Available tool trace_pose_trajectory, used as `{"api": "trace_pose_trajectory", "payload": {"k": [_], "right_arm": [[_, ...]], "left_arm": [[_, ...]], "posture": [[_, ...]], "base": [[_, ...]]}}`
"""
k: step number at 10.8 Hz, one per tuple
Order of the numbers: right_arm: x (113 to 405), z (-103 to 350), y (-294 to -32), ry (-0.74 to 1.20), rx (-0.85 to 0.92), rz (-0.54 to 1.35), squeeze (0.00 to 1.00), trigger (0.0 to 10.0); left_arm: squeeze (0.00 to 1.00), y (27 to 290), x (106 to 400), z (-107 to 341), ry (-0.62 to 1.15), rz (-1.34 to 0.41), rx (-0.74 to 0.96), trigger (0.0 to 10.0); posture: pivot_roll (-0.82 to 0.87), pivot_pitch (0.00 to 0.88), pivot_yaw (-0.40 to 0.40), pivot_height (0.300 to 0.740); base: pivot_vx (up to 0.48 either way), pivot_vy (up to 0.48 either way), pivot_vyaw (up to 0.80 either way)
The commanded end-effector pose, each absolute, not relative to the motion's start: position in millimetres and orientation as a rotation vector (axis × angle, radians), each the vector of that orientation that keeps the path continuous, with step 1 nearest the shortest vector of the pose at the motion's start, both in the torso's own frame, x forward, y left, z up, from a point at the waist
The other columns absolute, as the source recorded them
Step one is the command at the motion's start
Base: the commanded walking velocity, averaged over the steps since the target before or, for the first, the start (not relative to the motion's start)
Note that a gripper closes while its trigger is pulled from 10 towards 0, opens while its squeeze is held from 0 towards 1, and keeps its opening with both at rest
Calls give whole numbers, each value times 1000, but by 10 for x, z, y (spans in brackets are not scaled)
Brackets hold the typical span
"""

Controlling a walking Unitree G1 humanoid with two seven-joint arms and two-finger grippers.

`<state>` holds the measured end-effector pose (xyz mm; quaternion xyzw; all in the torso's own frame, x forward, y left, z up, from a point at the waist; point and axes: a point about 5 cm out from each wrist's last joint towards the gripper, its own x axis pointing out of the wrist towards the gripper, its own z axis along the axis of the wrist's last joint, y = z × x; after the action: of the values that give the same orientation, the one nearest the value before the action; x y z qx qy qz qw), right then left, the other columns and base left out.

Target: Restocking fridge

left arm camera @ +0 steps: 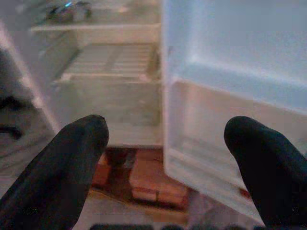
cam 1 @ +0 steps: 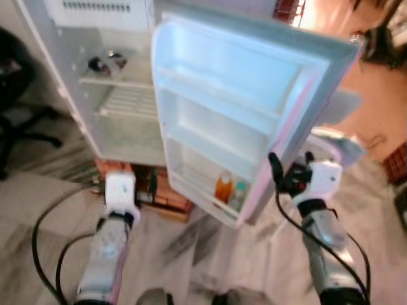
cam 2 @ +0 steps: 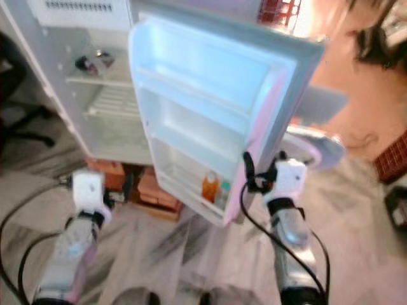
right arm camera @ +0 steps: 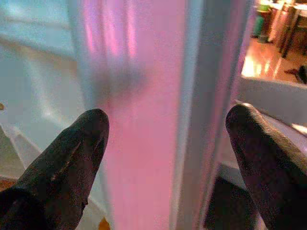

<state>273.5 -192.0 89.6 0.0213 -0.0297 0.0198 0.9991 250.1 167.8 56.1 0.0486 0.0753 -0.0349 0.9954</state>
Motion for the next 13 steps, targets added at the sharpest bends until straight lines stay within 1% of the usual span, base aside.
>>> {"api": "trace_pose_trajectory", "payload": {"k": [1,2,3,4,5,6,7,8,9,10,11,12,13], "right_arm": [[2826,987,-1866,-98,53,49,0,10000],[2924,1056,-1850,-118,65,49,0,10000],[3053,1125,-1843,-127,82,50,0,10000],[3076,1132,-1836,-124,92,53,0,10000],[3176,1164,-1765,-99,169,92,0,10000],[3124,1463,-1379,-147,481,439,0,10000],[2867,1780,-1113,-198,655,779,0,10000],[2688,1936,-1062,-216,728,931,0,10000],[2523,2005,-1094,-197,787,1055,0,10000],[2447,1918,-1148,-136,764,1103,0,10000],[2168,1587,-1301,91,656,1207,0,10000],[2031,1442,-1375,198,610,1242,0,10000],[1868,1293,-1464,320,528,1292,0,10000]], "left_arm": [[0,1819,2383,389,246,-24,133,10000],[0,1900,2235,185,377,-6,145,10000],[0,1982,2036,38,485,9,157,10000],[0,1998,2006,23,495,14,154,10000],[0,2015,1928,-22,522,13,140,10000],[0,1992,1912,-34,529,8,140,10000],[0,1994,1916,-40,538,10,141,10000],[0,2005,1914,-85,548,12,141,10000],[0,2028,1909,-163,564,15,141,10000],[0,2041,1906,-204,573,16,141,10000],[0,2088,1879,-304,599,20,142,10000],[0,2107,1859,-349,611,21,143,10000],[0,2126,1844,-383,619,23,143,10000]], "posture": [[92,74,-25,740],[101,76,-30,740],[114,78,-37,740],[114,78,-37,740],[130,78,-42,740],[140,73,-48,740],[142,71,-51,740],[140,70,-52,740],[139,70,-51,740],[138,71,-51,740],[138,73,-51,740],[138,73,-51,740],[136,78,-54,740]], "base": [[0,0,800],[0,0,700],[0,0,0],[0,0,0],[0,0,0],[0,0,0],[0,0,0],[0,0,0],[0,0,0],[0,0,0],[0,0,0],[0,0,0],[0,0,0]]}}
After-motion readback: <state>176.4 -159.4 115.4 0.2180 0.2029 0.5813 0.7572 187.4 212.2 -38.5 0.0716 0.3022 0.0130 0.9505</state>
